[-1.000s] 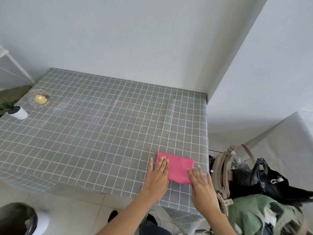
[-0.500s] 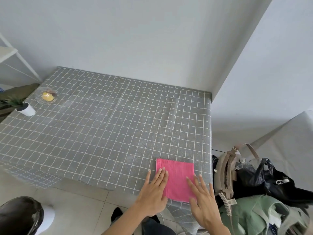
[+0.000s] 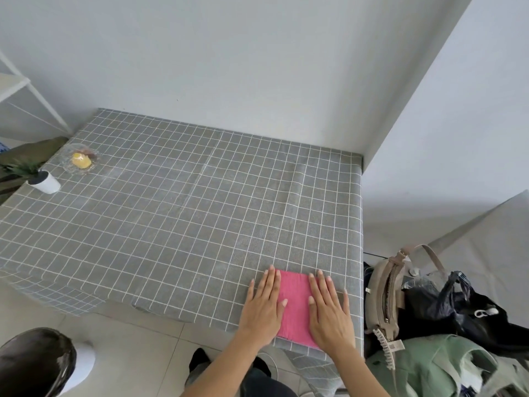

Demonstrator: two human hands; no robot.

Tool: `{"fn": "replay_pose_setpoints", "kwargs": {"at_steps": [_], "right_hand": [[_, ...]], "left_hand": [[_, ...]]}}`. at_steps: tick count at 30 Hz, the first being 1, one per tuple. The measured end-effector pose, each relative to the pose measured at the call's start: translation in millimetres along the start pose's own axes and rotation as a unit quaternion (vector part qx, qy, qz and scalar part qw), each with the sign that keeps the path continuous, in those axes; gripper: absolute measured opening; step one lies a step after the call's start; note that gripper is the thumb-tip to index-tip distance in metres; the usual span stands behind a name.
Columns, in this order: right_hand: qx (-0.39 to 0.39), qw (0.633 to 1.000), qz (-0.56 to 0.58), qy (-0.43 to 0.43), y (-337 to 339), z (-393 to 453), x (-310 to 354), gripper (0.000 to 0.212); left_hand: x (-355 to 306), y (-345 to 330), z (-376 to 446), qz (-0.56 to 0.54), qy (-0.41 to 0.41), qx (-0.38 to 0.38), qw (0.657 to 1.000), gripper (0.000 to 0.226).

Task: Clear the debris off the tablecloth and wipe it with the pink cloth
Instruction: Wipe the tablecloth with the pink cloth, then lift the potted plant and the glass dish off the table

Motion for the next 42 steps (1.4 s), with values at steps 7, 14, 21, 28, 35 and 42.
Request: {"fn": "replay_pose_setpoints", "kwargs": {"at_steps": [7, 14, 21, 28, 35, 42], "right_hand": [[0.007, 0.999, 0.0, -0.034, -3.8, -7.0, -8.0, 0.066], [0.025, 0.999, -0.007, -0.04, -0.4, -5.5, -4.8, 0.066], [0.015, 0.999, -0.027, -0.041, 28.7, 22.5, -2.0, 0.083], [0.025, 0.997, -0.08, 0.002, 80.3, 68.0, 43.8, 0.067], [0.008, 0.991, -0.115, 0.071, 118.3, 103.5, 142.1, 0.057], [0.009, 0.982, -0.127, 0.138, 106.5, 111.3, 277.7, 0.057]], "left_hand": [[-1.1, 0.1, 3.1, 0.04, -0.027, -0.014, 0.999, 0.064], [2.3, -4.1, 4.9, 0.014, -0.02, 0.013, 1.0, 0.064], [7.5, 35.5, 11.0, 0.005, -0.033, -0.034, 0.999, 0.069], [63.5, 102.3, 24.9, 0.041, 0.027, -0.055, 0.997, 0.06], [155.2, 172.9, 1.3, 0.029, 0.107, -0.086, 0.99, 0.063], [267.8, 224.7, -60.0, 0.022, 0.168, -0.125, 0.978, 0.062]]}}
Point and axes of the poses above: each hand's wrist, its own z-axis towards the middle knuckle, its own y-axis out of the back of the hand, x = y × z, the point moved 10 cm from there along z, towards the middle knuckle, and after that the axes turned 4 degrees about x, right-handed, at the moved point
